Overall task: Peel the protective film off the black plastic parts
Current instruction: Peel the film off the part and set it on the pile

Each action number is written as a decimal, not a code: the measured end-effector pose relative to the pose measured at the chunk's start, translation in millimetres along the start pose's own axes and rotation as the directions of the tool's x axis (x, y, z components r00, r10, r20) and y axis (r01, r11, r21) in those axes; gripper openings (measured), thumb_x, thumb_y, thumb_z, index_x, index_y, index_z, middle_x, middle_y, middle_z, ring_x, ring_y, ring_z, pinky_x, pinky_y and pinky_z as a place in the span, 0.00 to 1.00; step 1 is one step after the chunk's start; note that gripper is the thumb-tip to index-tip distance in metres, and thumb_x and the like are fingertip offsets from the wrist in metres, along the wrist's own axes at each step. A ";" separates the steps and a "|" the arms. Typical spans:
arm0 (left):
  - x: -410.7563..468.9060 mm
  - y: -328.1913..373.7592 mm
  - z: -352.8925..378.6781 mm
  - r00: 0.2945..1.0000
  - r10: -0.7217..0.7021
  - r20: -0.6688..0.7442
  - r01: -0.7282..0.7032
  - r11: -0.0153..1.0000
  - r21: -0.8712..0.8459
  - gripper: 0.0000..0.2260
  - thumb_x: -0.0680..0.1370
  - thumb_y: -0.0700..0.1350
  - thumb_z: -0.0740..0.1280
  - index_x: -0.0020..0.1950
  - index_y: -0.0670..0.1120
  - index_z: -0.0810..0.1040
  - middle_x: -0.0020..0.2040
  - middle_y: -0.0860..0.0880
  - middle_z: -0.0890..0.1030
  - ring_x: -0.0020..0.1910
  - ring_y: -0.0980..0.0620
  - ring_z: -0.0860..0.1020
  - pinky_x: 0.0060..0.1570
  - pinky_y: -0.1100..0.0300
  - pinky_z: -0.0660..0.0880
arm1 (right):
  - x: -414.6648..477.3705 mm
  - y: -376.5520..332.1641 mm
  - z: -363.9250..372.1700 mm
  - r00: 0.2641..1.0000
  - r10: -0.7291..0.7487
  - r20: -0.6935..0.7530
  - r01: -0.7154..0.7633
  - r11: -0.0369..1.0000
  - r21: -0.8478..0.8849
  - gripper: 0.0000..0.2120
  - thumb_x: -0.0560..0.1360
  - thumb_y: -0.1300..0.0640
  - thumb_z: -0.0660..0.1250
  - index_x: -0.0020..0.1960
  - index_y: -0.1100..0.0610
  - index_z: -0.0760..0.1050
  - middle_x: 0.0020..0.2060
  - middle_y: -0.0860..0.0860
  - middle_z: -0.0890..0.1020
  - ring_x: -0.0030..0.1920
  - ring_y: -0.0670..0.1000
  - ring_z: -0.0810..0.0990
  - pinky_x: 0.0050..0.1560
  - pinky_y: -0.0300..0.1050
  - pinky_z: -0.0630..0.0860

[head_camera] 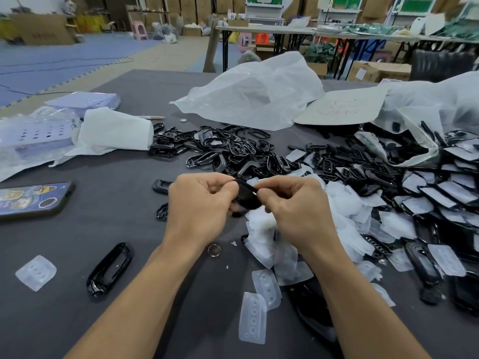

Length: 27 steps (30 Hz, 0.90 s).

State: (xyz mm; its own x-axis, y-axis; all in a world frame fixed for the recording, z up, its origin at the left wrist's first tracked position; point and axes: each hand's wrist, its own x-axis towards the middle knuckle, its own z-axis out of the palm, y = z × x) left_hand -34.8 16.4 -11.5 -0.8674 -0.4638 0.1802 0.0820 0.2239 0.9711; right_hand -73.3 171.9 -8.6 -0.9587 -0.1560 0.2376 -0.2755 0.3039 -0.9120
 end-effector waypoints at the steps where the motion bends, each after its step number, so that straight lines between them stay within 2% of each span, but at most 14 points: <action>1: 2.5 1.2 -2.6 0.998 0.000 -0.067 -0.002 1.000 -0.024 0.20 0.77 0.33 0.72 0.34 0.56 0.87 0.30 0.49 0.85 0.28 0.52 0.84 0.29 0.62 0.80 | 0.1 0.7 -1.7 0.999 -0.009 -0.043 0.005 0.996 -0.084 0.09 0.75 0.60 0.73 0.48 0.46 0.87 0.37 0.41 0.86 0.41 0.41 0.82 0.46 0.36 0.79; 2: 6.1 1.1 -5.3 0.991 -0.021 -0.131 0.012 0.998 -0.070 0.19 0.77 0.32 0.71 0.33 0.53 0.87 0.30 0.49 0.85 0.26 0.52 0.84 0.28 0.63 0.79 | 0.3 1.7 -3.1 0.997 -0.025 -0.072 0.009 0.978 -0.209 0.11 0.76 0.57 0.72 0.55 0.44 0.85 0.45 0.40 0.86 0.49 0.40 0.81 0.54 0.35 0.77; 4: 12.7 0.0 -12.0 0.970 -0.090 -0.224 0.055 0.986 -0.158 0.15 0.77 0.32 0.71 0.36 0.49 0.86 0.29 0.47 0.84 0.25 0.52 0.82 0.27 0.64 0.78 | 0.2 3.0 -5.3 0.999 -0.042 -0.029 0.022 0.870 -0.493 0.22 0.78 0.55 0.70 0.70 0.43 0.76 0.62 0.44 0.80 0.66 0.45 0.71 0.69 0.41 0.64; 5: 14.6 -0.9 -14.6 0.960 -0.123 -0.250 0.075 0.978 -0.194 0.14 0.77 0.32 0.71 0.37 0.48 0.86 0.28 0.47 0.84 0.24 0.52 0.82 0.27 0.64 0.78 | 0.0 3.8 -5.3 0.999 -0.037 0.035 0.051 0.798 -0.600 0.25 0.78 0.54 0.69 0.74 0.44 0.72 0.67 0.45 0.77 0.70 0.47 0.65 0.72 0.43 0.58; 7: 15.6 -3.4 -16.9 0.949 -0.169 -0.267 0.101 0.963 -0.250 0.12 0.77 0.32 0.70 0.39 0.46 0.85 0.28 0.46 0.83 0.24 0.51 0.81 0.26 0.63 0.78 | 0.7 7.2 -1.7 0.989 -0.026 0.143 0.120 0.706 -0.698 0.21 0.78 0.52 0.68 0.71 0.46 0.74 0.69 0.45 0.76 0.73 0.49 0.64 0.73 0.42 0.50; 10: 14.2 -5.7 -15.4 0.945 -0.190 -0.265 0.113 0.953 -0.281 0.09 0.78 0.33 0.70 0.41 0.44 0.84 0.29 0.45 0.84 0.25 0.51 0.81 0.26 0.63 0.78 | 0.7 7.9 1.0 0.994 -0.091 0.062 0.109 0.731 -0.674 0.04 0.76 0.53 0.72 0.50 0.45 0.82 0.51 0.44 0.82 0.65 0.49 0.72 0.65 0.36 0.51; 11: 14.2 -6.3 -14.6 0.946 -0.189 -0.264 0.113 0.954 -0.279 0.09 0.78 0.33 0.70 0.41 0.44 0.84 0.29 0.45 0.84 0.25 0.51 0.81 0.26 0.63 0.78 | 1.4 7.7 0.3 0.995 -0.100 0.022 0.089 0.739 -0.668 0.03 0.76 0.53 0.73 0.48 0.45 0.83 0.48 0.44 0.80 0.64 0.49 0.72 0.64 0.36 0.50; 12: 14.6 -6.9 -13.9 0.947 -0.184 -0.264 0.110 0.956 -0.271 0.08 0.78 0.34 0.70 0.42 0.44 0.84 0.29 0.45 0.84 0.25 0.52 0.81 0.27 0.63 0.77 | 2.1 8.1 -0.1 0.995 -0.100 0.005 0.077 0.738 -0.670 0.06 0.76 0.53 0.73 0.52 0.45 0.83 0.49 0.45 0.80 0.65 0.49 0.71 0.66 0.36 0.50; 14: 15.1 -7.7 -12.5 0.949 -0.170 -0.264 0.102 0.961 -0.256 0.08 0.78 0.34 0.70 0.42 0.45 0.85 0.29 0.45 0.84 0.25 0.52 0.81 0.27 0.63 0.77 | 2.7 10.5 -0.4 0.997 -0.070 0.038 0.076 0.705 -0.705 0.19 0.77 0.52 0.71 0.68 0.46 0.77 0.62 0.48 0.80 0.70 0.51 0.68 0.70 0.40 0.49; 15: 14.9 -7.8 -11.4 0.951 -0.165 -0.260 0.098 0.963 -0.253 0.08 0.78 0.34 0.71 0.42 0.45 0.85 0.29 0.46 0.84 0.25 0.52 0.81 0.27 0.64 0.77 | 2.7 11.3 -0.7 0.996 -0.065 0.068 0.094 0.682 -0.725 0.22 0.78 0.52 0.70 0.71 0.47 0.74 0.66 0.48 0.78 0.71 0.52 0.66 0.72 0.42 0.48; 19: 15.0 -9.3 -8.3 0.959 -0.150 -0.242 0.090 0.966 -0.244 0.10 0.77 0.34 0.71 0.40 0.47 0.85 0.30 0.45 0.84 0.25 0.51 0.81 0.26 0.64 0.77 | 3.9 11.9 1.7 0.991 -0.127 0.051 0.124 0.671 -0.731 0.08 0.78 0.52 0.70 0.56 0.48 0.82 0.64 0.46 0.80 0.69 0.50 0.69 0.70 0.40 0.47; 22: 15.6 -10.6 -8.5 0.961 -0.138 -0.240 0.082 0.970 -0.231 0.09 0.77 0.34 0.71 0.41 0.46 0.86 0.30 0.45 0.84 0.25 0.51 0.81 0.26 0.64 0.77 | 4.9 13.7 3.5 0.981 -0.185 -0.062 0.107 0.778 -0.619 0.04 0.77 0.54 0.72 0.50 0.49 0.84 0.58 0.47 0.84 0.64 0.49 0.72 0.68 0.35 0.50; 25: 15.7 -11.7 -8.8 0.961 -0.127 -0.247 0.071 0.972 -0.223 0.11 0.77 0.35 0.71 0.39 0.49 0.86 0.30 0.46 0.84 0.25 0.52 0.82 0.26 0.64 0.77 | 4.4 15.2 2.4 0.964 -0.217 -0.156 0.119 0.872 -0.475 0.04 0.77 0.55 0.72 0.45 0.50 0.85 0.48 0.48 0.85 0.50 0.38 0.62 0.66 0.40 0.58; 27: 15.5 -12.3 -8.3 0.960 -0.123 -0.250 0.068 0.974 -0.216 0.12 0.77 0.35 0.71 0.38 0.49 0.86 0.30 0.46 0.84 0.25 0.52 0.82 0.26 0.64 0.77 | 4.7 16.5 2.1 0.963 -0.206 -0.174 0.110 0.889 -0.444 0.05 0.77 0.56 0.72 0.44 0.51 0.86 0.45 0.49 0.85 0.45 0.36 0.59 0.65 0.45 0.63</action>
State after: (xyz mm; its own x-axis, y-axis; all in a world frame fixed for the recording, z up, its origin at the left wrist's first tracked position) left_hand -45.1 -0.6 -19.4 -0.7205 -0.6872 0.0929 0.1270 0.0010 0.9919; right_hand -82.2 174.2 -23.1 -0.8788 -0.0494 0.4746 -0.3813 0.6708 -0.6361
